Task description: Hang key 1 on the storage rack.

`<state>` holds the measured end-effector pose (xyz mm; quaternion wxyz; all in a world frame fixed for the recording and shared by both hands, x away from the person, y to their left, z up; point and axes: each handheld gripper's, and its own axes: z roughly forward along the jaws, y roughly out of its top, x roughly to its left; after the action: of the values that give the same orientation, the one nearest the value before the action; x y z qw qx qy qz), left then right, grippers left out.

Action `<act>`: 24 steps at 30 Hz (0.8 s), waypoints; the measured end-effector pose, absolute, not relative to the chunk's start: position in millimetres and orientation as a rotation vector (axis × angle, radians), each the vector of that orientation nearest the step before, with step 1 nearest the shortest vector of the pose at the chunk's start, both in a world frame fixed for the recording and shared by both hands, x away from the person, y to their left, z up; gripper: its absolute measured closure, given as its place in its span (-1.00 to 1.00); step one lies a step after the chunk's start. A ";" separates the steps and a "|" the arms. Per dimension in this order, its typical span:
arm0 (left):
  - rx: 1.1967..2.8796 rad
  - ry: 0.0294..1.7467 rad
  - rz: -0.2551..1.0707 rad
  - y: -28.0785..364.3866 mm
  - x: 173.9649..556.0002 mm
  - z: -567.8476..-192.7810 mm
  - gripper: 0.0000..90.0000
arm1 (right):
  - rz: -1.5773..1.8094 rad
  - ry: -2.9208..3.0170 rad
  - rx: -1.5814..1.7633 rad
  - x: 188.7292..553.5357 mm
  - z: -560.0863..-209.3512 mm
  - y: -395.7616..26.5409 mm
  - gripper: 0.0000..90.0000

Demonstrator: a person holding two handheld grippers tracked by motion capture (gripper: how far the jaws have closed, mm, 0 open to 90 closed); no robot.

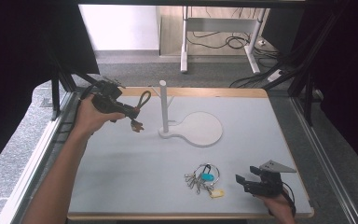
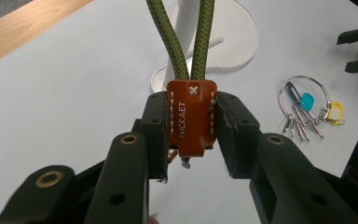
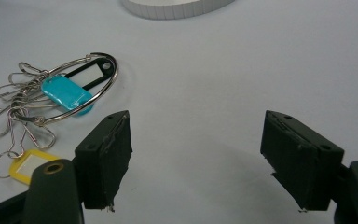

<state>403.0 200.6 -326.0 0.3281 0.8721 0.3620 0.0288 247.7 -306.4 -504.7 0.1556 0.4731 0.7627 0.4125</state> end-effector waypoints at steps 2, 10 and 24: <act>2.275 0.954 0.076 201.6 406.0 -324.9 0.47 | 1.176 2.190 1.351 247.9 -505.4 -306.0 -0.44; 2.264 0.971 0.064 201.6 420.0 -322.8 0.47 | 1.170 2.183 1.355 248.6 -506.4 -307.8 -0.44; 2.258 1.008 0.034 201.7 440.2 -324.4 0.47 | 1.168 2.177 1.359 249.1 -506.7 -309.0 -0.43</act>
<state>440.2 201.7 -324.4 0.3282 0.8625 0.3851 0.0132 249.1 -309.0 -506.7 0.1602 0.4759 0.7621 0.4087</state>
